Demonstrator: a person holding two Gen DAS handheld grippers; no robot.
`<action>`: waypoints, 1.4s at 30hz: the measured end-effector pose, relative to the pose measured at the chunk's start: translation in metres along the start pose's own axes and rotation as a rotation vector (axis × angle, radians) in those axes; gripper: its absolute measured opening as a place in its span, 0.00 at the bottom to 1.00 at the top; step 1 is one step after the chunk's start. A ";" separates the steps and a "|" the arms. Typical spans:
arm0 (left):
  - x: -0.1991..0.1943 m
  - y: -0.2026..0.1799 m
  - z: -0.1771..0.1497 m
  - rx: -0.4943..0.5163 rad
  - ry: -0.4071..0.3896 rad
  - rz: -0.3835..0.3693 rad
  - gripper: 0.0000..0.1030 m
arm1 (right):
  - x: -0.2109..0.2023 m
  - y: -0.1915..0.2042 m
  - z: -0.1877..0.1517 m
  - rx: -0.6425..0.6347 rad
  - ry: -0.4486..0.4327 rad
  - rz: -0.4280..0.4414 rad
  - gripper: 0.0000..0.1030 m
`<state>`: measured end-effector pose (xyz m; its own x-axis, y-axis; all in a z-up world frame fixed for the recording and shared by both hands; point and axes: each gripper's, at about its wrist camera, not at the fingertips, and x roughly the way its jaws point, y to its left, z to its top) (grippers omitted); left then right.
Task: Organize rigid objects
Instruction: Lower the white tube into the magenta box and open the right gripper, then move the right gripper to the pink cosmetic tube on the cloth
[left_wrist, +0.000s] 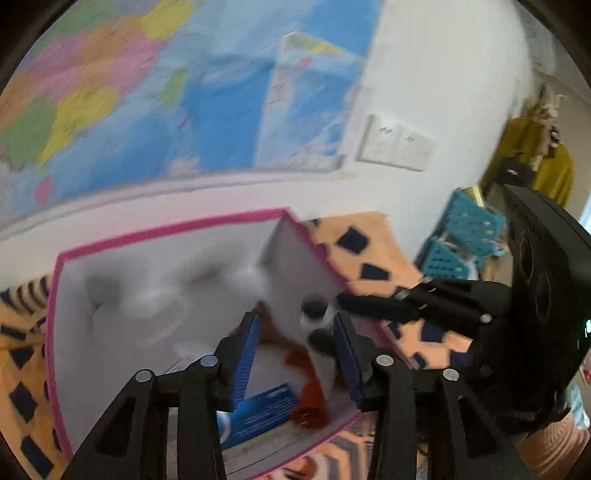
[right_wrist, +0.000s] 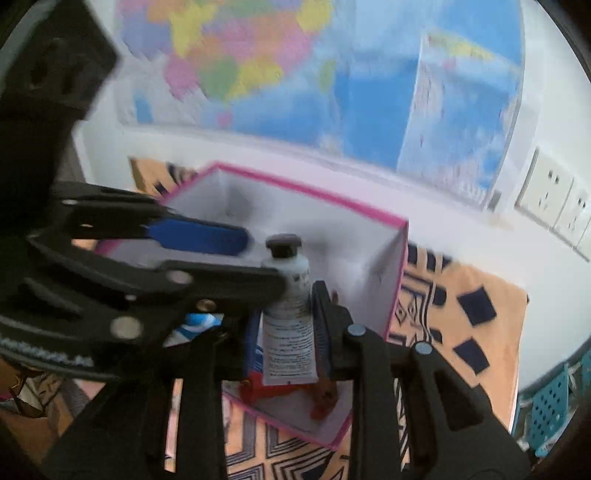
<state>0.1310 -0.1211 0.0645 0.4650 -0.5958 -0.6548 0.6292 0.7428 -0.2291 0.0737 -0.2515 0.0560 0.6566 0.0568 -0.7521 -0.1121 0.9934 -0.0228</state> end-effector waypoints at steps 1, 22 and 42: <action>-0.001 0.004 -0.006 -0.009 0.006 0.004 0.46 | 0.003 -0.001 -0.002 0.013 0.009 -0.008 0.37; -0.087 0.025 -0.116 -0.020 -0.057 0.125 0.64 | -0.047 0.024 -0.111 0.249 -0.068 0.357 0.49; -0.091 0.035 -0.202 -0.142 0.062 0.193 0.64 | -0.001 0.046 -0.163 0.377 0.108 0.377 0.49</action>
<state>-0.0150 0.0203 -0.0290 0.5261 -0.4220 -0.7383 0.4367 0.8790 -0.1913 -0.0543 -0.2218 -0.0516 0.5400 0.4255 -0.7262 -0.0366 0.8738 0.4849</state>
